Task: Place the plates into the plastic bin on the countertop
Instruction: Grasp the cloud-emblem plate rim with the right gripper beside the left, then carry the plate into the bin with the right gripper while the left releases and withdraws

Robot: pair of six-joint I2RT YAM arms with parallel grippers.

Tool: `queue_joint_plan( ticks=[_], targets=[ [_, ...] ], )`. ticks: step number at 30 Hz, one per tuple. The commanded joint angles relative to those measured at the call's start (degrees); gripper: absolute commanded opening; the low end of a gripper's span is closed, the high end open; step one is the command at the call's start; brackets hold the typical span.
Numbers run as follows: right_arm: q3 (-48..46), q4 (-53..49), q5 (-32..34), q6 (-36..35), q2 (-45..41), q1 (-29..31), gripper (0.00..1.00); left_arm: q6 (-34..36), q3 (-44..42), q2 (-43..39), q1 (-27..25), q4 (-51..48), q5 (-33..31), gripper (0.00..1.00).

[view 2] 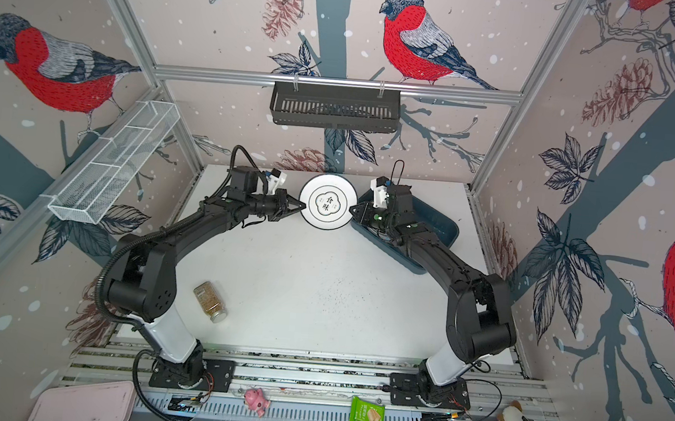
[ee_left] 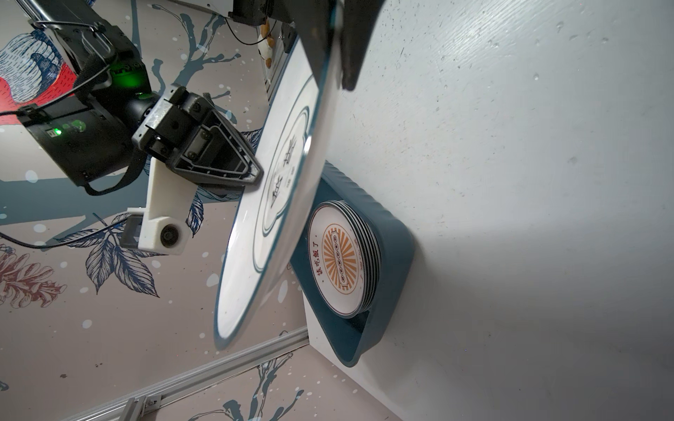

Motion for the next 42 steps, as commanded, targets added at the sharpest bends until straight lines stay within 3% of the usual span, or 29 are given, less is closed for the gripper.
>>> queue_joint_plan(
  ticks=[1, 11, 17, 22, 25, 29, 33, 42],
  targets=[
    [0.5, 0.6, 0.4, 0.2, 0.4, -0.1, 0.12, 1.0, 0.7, -0.3, -0.1, 1.6, 1.6, 0.12],
    [0.6, 0.4, 0.3, 0.5, 1.0, -0.1, 0.06, 1.6, 0.6, -0.5, -0.2, 1.5, 1.2, 0.53],
    [0.6, 0.4, 0.3, 1.0, 1.1, -0.2, 0.05, 3.2, 1.2, -0.7, -0.2, -0.1, -0.2, 0.65],
    [0.6, 0.5, -0.1, 1.5, 1.4, -0.5, 0.04, 7.2, 2.5, -1.8, -0.6, -4.7, -5.9, 0.78],
    [0.6, 0.5, -0.3, 1.7, 1.6, -0.7, 0.04, 10.6, 3.4, -3.4, -2.0, -7.1, -10.0, 0.96],
    [0.6, 0.7, -0.7, 2.0, 1.9, -1.0, 0.04, 14.5, 2.9, -7.1, -4.5, -7.1, -15.8, 0.96],
    [0.6, 1.0, -1.0, 2.9, 2.3, -1.5, 0.04, 20.5, 3.7, -9.6, -8.9, -10.5, -26.2, 0.97],
    [0.4, 2.0, -2.8, 6.7, 3.2, -3.9, 0.03, 27.4, -2.4, -16.9, -15.3, -3.3, -30.6, 0.97]
  ],
)
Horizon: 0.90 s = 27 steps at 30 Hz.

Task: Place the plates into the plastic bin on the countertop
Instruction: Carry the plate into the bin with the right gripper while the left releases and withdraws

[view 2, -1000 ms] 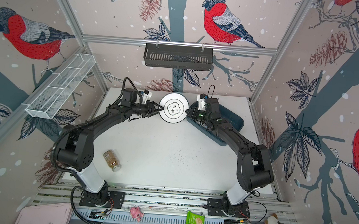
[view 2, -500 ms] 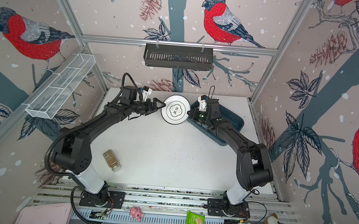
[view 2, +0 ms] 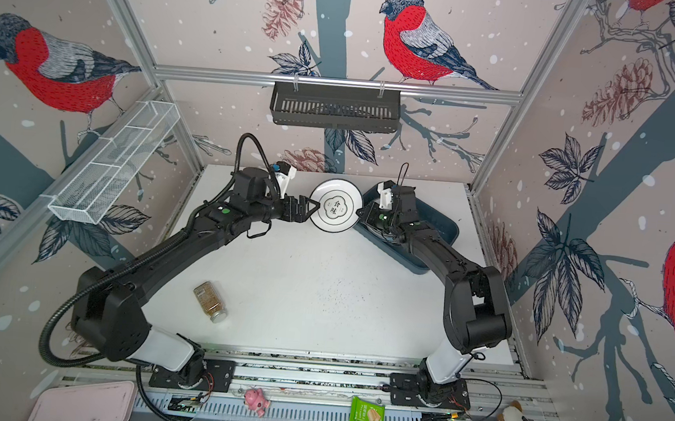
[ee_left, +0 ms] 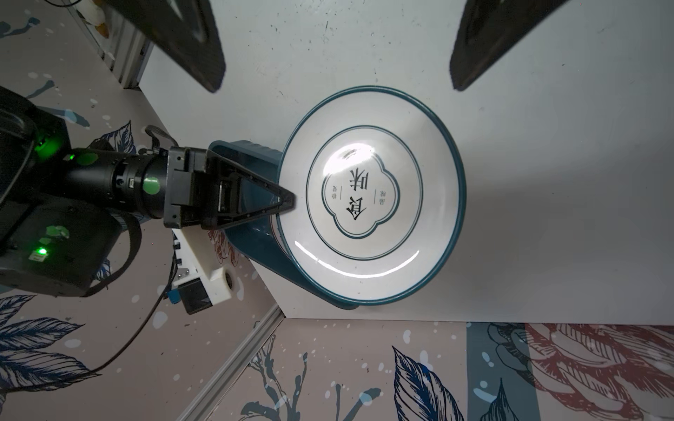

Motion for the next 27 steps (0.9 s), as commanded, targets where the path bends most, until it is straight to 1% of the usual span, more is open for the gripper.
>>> queue_joint_plan(
  ticks=[1, 5, 9, 11, 17, 27],
  targets=[
    [-0.1, 3.3, -2.4, 2.9, 0.4, -0.9, 0.03, 6.5, -1.7, -2.8, -3.0, 4.3, -4.3, 0.96],
    [-0.3, 4.6, -4.8, 6.0, 1.2, -2.6, 0.03, 10.5, -3.8, -5.1, -6.1, 5.6, -8.7, 0.96],
    [-1.0, 4.9, -5.0, 7.8, 1.5, -4.5, 0.03, 13.9, -4.0, -5.4, -9.6, 4.2, -17.9, 0.96],
    [-1.6, 5.5, -5.3, 9.0, 1.5, -5.6, 0.03, 15.2, -4.1, -5.4, -11.2, 3.9, -20.7, 0.96],
    [-4.0, 7.6, -6.1, 11.9, 1.7, -10.3, 0.03, 16.4, -4.4, -5.4, -12.9, 4.0, -22.1, 0.96],
    [-5.4, 6.6, -3.4, 11.2, 2.0, -16.1, 0.03, 16.3, -4.6, -5.8, -12.9, 4.3, -22.1, 0.96]
  ],
)
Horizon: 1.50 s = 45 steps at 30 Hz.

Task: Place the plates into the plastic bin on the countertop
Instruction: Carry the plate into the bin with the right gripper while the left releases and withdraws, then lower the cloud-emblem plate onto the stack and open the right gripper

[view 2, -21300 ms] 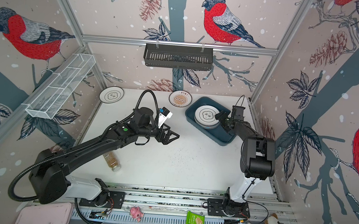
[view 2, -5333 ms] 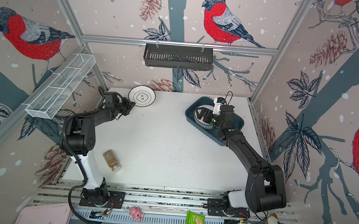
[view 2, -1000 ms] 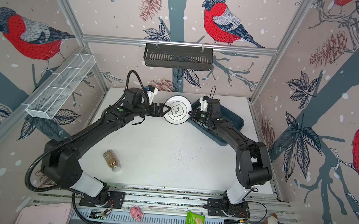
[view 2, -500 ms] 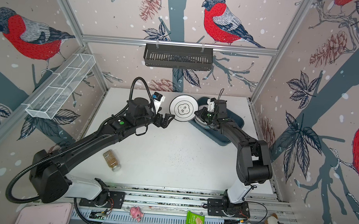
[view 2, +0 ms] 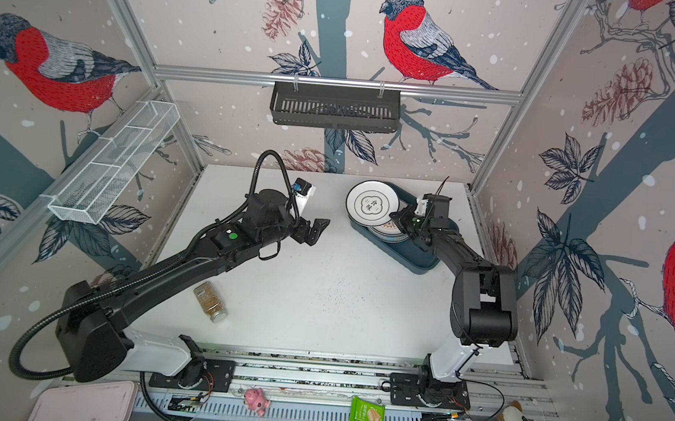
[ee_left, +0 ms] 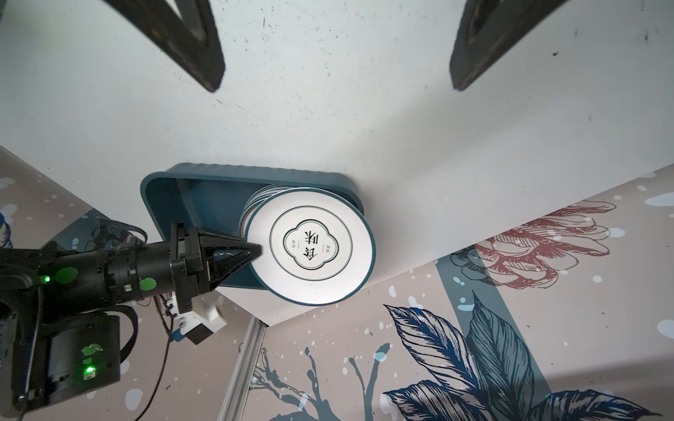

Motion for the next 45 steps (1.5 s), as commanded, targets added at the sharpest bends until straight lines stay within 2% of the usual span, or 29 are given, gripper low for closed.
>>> queue_joint_plan(
  ticks=[1, 10, 33, 45],
  targets=[
    [-0.1, 2.3, 0.8, -0.5, 0.4, -1.3, 0.03, 1.2, 0.0, -0.6, -0.1, 1.7, -0.2, 0.96],
    [0.2, 2.9, 1.4, -0.5, 3.5, -4.2, 0.03, 0.9, 0.1, -0.6, -0.1, 1.6, -1.1, 0.96],
    [0.9, -0.9, 5.7, -1.4, 7.4, -6.0, 0.03, 0.3, 0.2, -0.8, -0.1, 1.4, -2.7, 0.97],
    [2.1, -2.5, 5.7, -2.6, 8.5, -6.0, 0.12, 0.4, 0.3, -0.6, -0.1, 1.3, -2.8, 0.96]
  ],
)
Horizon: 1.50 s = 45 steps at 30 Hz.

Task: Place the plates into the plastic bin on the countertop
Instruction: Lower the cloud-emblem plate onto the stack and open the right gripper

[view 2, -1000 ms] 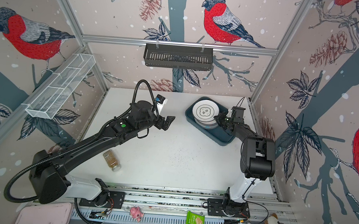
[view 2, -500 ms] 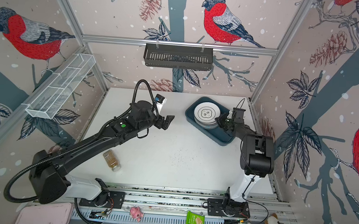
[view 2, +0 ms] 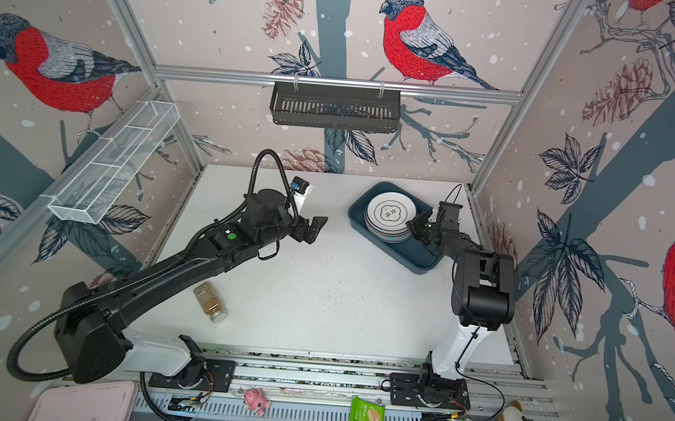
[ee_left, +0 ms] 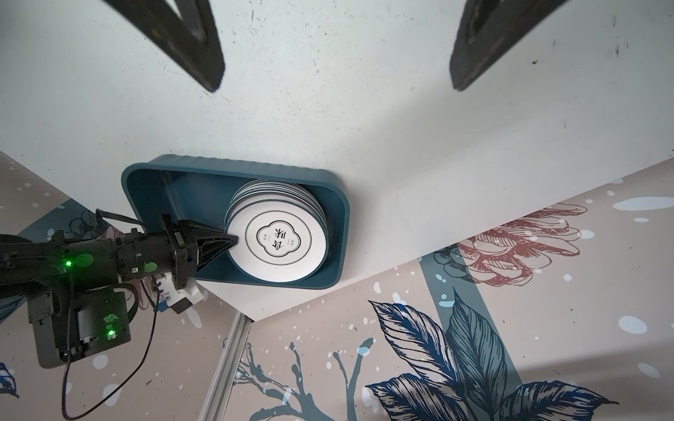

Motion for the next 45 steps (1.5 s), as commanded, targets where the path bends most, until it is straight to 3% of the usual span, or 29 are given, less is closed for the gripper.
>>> queue_joint_plan(
  ticks=[1, 29, 45],
  targets=[
    [0.3, -1.2, 0.8, -1.3, 0.2, 0.0, 0.13, 0.5, 0.4, -0.3, -0.1, 1.3, 0.0, 0.97],
    [4.0, -10.8, 7.0, -6.7, -1.3, 0.3, 0.42, 0.6, 0.5, -0.3, -0.1, 1.1, -0.1, 0.96],
    [5.4, -13.1, 7.7, -8.7, -1.9, 0.4, 0.49, 0.6, 0.5, -0.3, -0.1, 1.1, -0.1, 0.96]
  ],
)
